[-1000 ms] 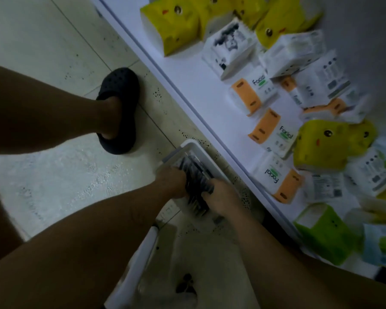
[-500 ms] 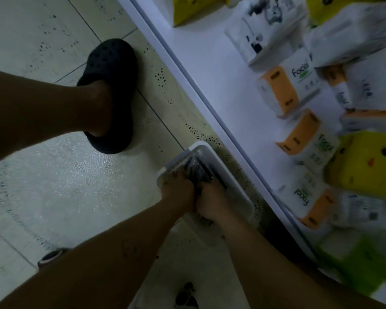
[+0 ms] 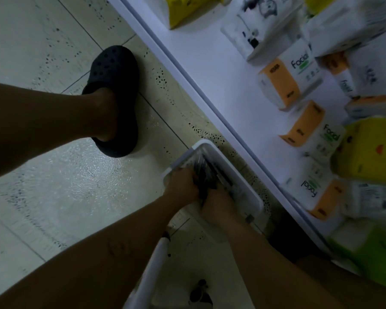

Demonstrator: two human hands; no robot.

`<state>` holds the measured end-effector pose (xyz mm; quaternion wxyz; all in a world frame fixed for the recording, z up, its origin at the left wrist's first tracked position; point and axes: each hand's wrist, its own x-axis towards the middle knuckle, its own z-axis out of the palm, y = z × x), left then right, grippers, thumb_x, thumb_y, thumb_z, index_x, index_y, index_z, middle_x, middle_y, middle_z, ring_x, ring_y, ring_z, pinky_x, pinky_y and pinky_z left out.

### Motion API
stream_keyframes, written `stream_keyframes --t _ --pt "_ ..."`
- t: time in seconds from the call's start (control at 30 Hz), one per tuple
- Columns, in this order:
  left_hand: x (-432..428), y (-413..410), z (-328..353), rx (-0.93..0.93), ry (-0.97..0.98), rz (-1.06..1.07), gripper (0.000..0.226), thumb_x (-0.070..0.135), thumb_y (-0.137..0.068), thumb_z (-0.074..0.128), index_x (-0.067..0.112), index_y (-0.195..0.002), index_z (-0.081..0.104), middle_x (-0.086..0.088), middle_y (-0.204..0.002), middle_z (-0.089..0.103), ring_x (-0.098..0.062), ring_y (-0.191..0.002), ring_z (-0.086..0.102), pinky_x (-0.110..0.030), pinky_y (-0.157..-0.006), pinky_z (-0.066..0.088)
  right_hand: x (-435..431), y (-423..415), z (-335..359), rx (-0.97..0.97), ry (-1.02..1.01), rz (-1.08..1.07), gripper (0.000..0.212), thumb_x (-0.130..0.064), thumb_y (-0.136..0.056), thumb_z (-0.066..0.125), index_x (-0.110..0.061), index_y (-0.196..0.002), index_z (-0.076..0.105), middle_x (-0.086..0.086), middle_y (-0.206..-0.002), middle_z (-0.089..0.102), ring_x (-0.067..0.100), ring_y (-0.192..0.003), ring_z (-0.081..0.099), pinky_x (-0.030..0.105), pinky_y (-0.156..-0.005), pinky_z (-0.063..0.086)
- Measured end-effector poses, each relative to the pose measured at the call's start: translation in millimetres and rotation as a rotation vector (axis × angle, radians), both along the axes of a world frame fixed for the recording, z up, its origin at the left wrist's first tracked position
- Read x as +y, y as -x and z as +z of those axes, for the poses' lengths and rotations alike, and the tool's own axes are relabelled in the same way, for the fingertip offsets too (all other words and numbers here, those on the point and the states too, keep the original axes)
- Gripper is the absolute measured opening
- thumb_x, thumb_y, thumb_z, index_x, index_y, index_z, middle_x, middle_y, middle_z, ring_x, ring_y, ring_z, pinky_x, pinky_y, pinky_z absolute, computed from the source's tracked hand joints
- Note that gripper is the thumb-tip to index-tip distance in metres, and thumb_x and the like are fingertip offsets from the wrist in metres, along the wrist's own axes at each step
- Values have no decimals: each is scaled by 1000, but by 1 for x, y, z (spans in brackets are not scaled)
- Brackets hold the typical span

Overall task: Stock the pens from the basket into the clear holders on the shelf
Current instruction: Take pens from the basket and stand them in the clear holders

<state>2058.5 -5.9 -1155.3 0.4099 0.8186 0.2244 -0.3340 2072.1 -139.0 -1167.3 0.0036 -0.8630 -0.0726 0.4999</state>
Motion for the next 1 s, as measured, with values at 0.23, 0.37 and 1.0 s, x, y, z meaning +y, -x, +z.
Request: stream_keyframes --t 0.23,0.37,1.0 --pt "10 -3 32 115 143 71 45 8 -81 69 4 -122 50 -11 -116 60 -26 -109 59 -37 -93 51 0 -8 30 -104 -29 -93 23 -12 -95 54 -11 -71 56 1 -62 48 10 -51 38 20 -43 27" --pt "10 0 57 220 246 71 112 1 -77 70 30 -152 -7 -20 -134 47 -33 -92 68 -47 -70 60 -5 -7 58 -207 -118 -118 16 -5 -91 53 -16 -80 58 3 -68 54 14 -54 43 22 -43 24" --pt "-14 4 210 -342 283 -35 60 15 -92 57 31 -141 28 -17 -98 68 -35 -79 66 -47 -70 58 -30 17 209 -591 -658 -565 39 -8 -93 59 -22 -129 51 -11 -65 44 5 -54 42 12 -44 31"
